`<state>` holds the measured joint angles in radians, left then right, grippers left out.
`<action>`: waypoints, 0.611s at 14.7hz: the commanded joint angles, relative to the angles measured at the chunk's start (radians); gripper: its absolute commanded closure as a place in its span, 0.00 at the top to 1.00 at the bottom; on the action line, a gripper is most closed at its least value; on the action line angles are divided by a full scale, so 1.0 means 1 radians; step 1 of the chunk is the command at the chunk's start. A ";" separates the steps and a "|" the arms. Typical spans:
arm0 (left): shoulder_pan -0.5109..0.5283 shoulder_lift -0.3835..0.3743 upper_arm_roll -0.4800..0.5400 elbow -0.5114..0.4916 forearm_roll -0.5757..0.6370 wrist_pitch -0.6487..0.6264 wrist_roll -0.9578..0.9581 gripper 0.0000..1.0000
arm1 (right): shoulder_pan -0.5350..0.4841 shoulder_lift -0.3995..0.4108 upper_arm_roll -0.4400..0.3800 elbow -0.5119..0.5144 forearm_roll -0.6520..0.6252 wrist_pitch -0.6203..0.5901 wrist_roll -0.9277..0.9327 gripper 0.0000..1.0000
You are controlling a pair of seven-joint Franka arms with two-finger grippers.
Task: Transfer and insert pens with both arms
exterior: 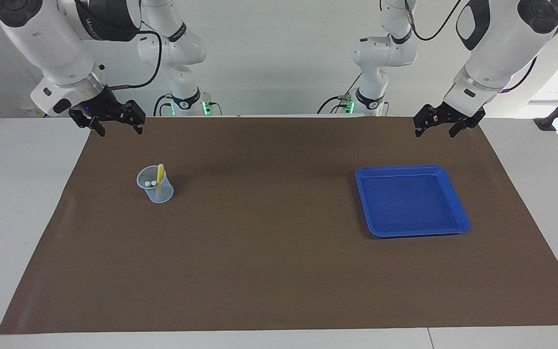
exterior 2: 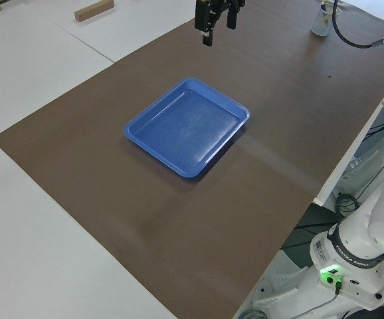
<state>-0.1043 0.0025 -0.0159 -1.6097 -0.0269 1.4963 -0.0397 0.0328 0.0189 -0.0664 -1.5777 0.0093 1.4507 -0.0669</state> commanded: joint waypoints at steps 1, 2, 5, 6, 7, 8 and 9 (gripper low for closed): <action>-0.009 -0.009 0.014 0.007 -0.008 -0.019 -0.009 1.00 | 0.009 -0.031 -0.006 0.007 -0.009 -0.024 0.009 1.00; -0.009 -0.009 0.014 0.007 -0.008 -0.019 -0.009 1.00 | 0.007 -0.049 -0.001 -0.002 -0.009 -0.033 0.012 1.00; -0.009 -0.009 0.014 0.007 -0.008 -0.019 -0.009 1.00 | 0.007 -0.047 -0.003 -0.001 -0.009 -0.038 0.013 1.00; -0.009 -0.009 0.014 0.007 -0.008 -0.019 -0.009 1.00 | 0.007 -0.047 -0.003 -0.001 -0.009 -0.023 0.016 1.00; -0.009 -0.009 0.014 0.007 -0.008 -0.019 -0.009 1.00 | 0.007 -0.047 -0.003 -0.001 -0.009 -0.007 0.016 1.00; -0.009 -0.010 0.014 0.007 -0.008 -0.019 -0.009 1.00 | 0.007 -0.047 -0.003 0.001 -0.009 -0.006 0.016 1.00; -0.009 -0.009 0.014 0.007 -0.008 -0.019 -0.009 1.00 | 0.007 -0.045 -0.001 0.002 -0.009 -0.006 0.016 1.00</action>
<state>-0.1043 0.0024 -0.0159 -1.6097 -0.0269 1.4963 -0.0399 0.0336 -0.0225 -0.0660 -1.5722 0.0093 1.4324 -0.0669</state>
